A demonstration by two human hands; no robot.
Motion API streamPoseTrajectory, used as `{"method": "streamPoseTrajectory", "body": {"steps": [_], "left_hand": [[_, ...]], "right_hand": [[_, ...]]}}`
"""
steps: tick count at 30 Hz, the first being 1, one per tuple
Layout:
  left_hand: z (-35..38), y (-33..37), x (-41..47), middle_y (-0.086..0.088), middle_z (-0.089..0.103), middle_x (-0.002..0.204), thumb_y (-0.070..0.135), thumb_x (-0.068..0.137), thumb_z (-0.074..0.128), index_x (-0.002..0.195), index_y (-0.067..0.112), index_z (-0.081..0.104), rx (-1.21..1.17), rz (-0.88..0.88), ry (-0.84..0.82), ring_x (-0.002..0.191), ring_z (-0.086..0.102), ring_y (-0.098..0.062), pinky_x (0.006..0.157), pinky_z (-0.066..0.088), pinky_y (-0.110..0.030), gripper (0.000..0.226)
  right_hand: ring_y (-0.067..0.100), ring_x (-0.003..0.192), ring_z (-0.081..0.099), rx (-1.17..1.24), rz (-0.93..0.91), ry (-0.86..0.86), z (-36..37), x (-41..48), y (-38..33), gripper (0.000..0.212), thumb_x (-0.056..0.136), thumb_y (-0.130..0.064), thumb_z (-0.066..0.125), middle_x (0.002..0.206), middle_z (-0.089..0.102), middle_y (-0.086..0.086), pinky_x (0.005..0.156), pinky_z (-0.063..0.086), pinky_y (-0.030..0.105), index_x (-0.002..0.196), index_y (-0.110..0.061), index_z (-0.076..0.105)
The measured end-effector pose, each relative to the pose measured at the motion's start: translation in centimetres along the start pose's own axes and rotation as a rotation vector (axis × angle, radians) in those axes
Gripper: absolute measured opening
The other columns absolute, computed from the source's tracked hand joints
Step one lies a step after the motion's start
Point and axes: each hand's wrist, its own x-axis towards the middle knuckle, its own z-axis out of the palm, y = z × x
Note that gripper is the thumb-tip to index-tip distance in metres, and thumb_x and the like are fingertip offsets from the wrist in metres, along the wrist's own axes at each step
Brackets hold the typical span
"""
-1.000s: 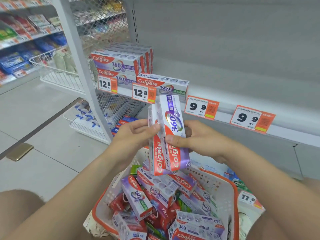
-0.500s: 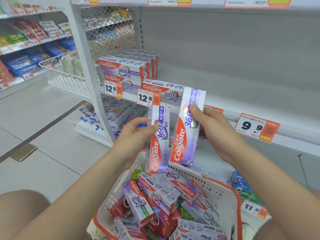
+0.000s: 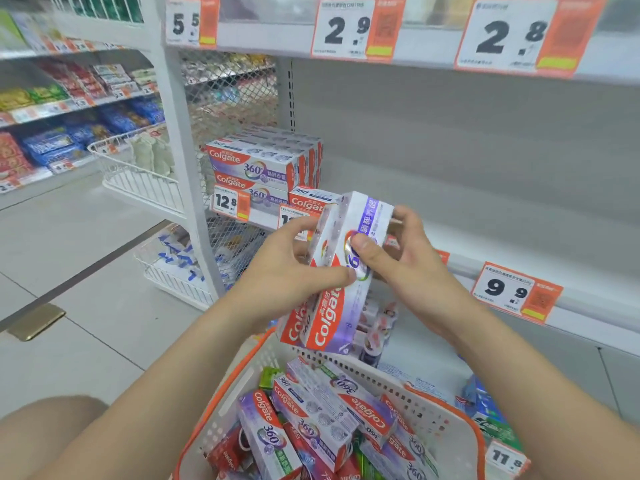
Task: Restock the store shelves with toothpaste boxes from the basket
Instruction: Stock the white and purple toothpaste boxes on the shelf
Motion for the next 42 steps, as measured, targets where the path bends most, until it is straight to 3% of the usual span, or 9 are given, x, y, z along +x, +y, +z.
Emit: {"method": "streamPoseTrajectory", "body": {"steps": [5,8,11,14,18,22,26,35,42], "left_hand": [[-2.3,1.0,1.8,0.016,0.058,0.129,0.039,0.058,0.093,0.146,0.043,0.053,0.718,0.305,-0.121,0.112,0.059,-0.003,0.1,0.049,-0.026,0.096],[-1.7,1.5,2.4,0.01,0.047,0.13,0.046,0.053,0.088,0.152,0.038,0.045,0.989,0.401,-0.21,0.114,0.055,-0.011,0.097,0.05,-0.031,0.108],[-1.1,2.1,3.4,0.01,0.054,0.131,0.043,0.055,0.09,0.147,0.03,0.042,1.022,0.464,-0.191,0.113,0.058,-0.014,0.091,0.054,-0.041,0.104],[-1.5,2.8,4.8,0.007,0.06,0.127,0.035,0.061,0.091,0.139,0.023,0.048,0.857,0.531,-0.126,0.108,0.061,-0.013,0.091,0.054,-0.041,0.09],[-2.0,2.6,6.5,0.0,0.056,0.132,0.036,0.078,0.077,0.138,0.016,0.052,0.746,0.743,0.205,0.122,0.054,-0.02,0.106,0.045,-0.046,0.067],[-2.6,0.8,7.7,-0.004,0.051,0.132,0.026,0.084,0.068,0.137,0.013,0.051,0.693,0.558,0.375,0.125,0.048,-0.021,0.103,0.037,-0.031,0.057],[-4.0,-0.2,9.4,-0.007,0.047,0.138,0.042,0.078,0.057,0.138,0.012,0.051,0.732,0.326,0.386,0.13,0.046,-0.026,0.106,0.038,-0.04,0.067],[-6.7,-1.4,13.2,-0.008,0.018,0.17,0.035,0.088,0.068,0.155,0.023,0.036,0.875,0.258,0.428,0.156,0.017,-0.031,0.119,0.024,-0.058,0.076],[-8.1,-2.8,14.4,-0.007,0.032,0.157,0.031,0.085,0.064,0.148,0.028,0.04,0.979,0.266,0.439,0.133,0.035,-0.036,0.107,0.034,-0.051,0.068]], "right_hand": [[0.0,0.15,0.032,-0.579,-0.331,-0.114,-4.0,1.2,-2.6,0.119,0.065,-0.04,0.099,0.161,0.035,-0.019,0.12,0.033,0.034,0.158,-0.045,0.026],[-0.001,0.139,0.048,-0.697,-0.303,-0.278,-4.2,1.6,-2.0,0.129,0.06,-0.037,0.101,0.153,0.048,-0.02,0.113,0.041,0.025,0.161,-0.047,0.02],[-0.001,0.115,0.065,-0.706,-0.304,-0.303,-3.8,2.1,-0.8,0.119,0.066,-0.03,0.099,0.132,0.063,-0.022,0.096,0.051,0.022,0.161,-0.041,0.029],[0.003,0.108,0.069,-0.627,-0.322,-0.114,-4.6,2.8,-0.7,0.093,0.066,-0.033,0.1,0.121,0.069,-0.018,0.094,0.055,0.03,0.146,-0.03,0.053],[0.008,0.097,0.074,-0.359,-0.21,0.142,-6.3,3.7,-0.4,0.07,0.071,-0.037,0.095,0.112,0.075,-0.011,0.083,0.06,0.027,0.132,-0.025,0.062],[0.002,0.095,0.073,-0.25,-0.106,0.419,-6.9,4.9,0.0,0.058,0.08,-0.048,0.088,0.108,0.077,-0.012,0.082,0.057,0.023,0.127,-0.021,0.067],[-0.006,0.094,0.07,-0.391,-0.103,0.528,-5.9,6.5,0.1,0.063,0.08,-0.053,0.085,0.11,0.072,-0.019,0.084,0.056,0.021,0.13,-0.021,0.063],[0.01,0.103,0.065,-0.514,-0.242,0.519,2.0,16.5,-3.1,0.071,0.075,-0.063,0.083,0.113,0.069,-0.01,0.087,0.052,0.027,0.127,-0.021,0.059],[0.019,0.111,0.062,-0.626,-0.192,0.358,5.6,26.9,-3.1,0.077,0.075,-0.063,0.082,0.122,0.064,-0.003,0.087,0.052,0.03,0.132,-0.02,0.054]]}}
